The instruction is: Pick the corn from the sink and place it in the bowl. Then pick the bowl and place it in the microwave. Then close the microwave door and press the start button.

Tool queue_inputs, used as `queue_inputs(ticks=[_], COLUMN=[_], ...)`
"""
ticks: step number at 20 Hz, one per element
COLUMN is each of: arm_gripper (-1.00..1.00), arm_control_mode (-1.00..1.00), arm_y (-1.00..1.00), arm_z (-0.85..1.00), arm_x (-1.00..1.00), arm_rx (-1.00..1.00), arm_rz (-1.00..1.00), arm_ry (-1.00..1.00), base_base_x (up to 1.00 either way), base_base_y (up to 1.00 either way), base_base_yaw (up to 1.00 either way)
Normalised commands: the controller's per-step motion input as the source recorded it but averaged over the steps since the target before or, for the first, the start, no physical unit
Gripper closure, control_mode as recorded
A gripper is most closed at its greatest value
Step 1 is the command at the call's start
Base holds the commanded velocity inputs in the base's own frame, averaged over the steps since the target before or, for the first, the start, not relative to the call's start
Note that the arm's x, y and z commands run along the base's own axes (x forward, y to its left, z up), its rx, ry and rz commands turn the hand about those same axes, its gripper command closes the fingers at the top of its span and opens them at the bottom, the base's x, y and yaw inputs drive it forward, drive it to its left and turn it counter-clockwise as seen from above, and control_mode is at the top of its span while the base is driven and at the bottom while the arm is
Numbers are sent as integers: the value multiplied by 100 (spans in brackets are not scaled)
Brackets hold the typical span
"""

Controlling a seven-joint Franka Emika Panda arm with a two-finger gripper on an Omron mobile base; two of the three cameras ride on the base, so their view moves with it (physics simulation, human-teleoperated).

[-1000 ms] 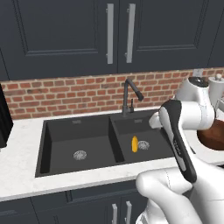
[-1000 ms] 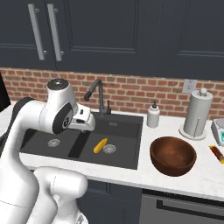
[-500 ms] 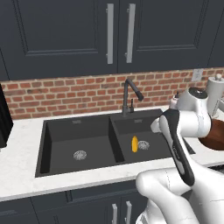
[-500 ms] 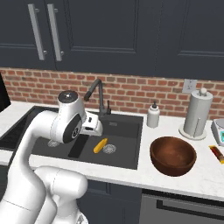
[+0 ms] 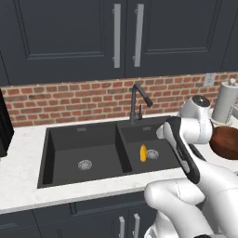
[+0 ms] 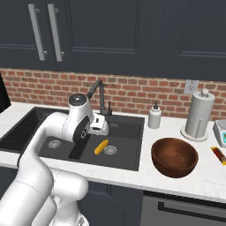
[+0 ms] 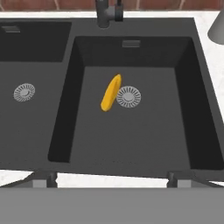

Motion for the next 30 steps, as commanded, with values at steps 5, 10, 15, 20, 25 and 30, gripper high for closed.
queue_inputs(ticks=[5,10,15,20,25,30], arm_gripper=[-100,-100,-100,-100,-100,-100], arm_control_mode=[-100,-100,-100,-100,-100,-100], arm_y=[-4,0,0,-3,0,0], arm_z=[-19,-19,-24,-26,-28,-24], arm_x=[51,42,38,34,28,23], arm_rx=[0,0,0,0,0,0], arm_rz=[0,0,0,0,0,0], arm_ry=[0,0,5,13,13,7], base_base_x=[0,0,0,0,0,0], base_base_y=[0,0,0,0,0,0], base_base_yaw=[0,0,0,0,0,0])
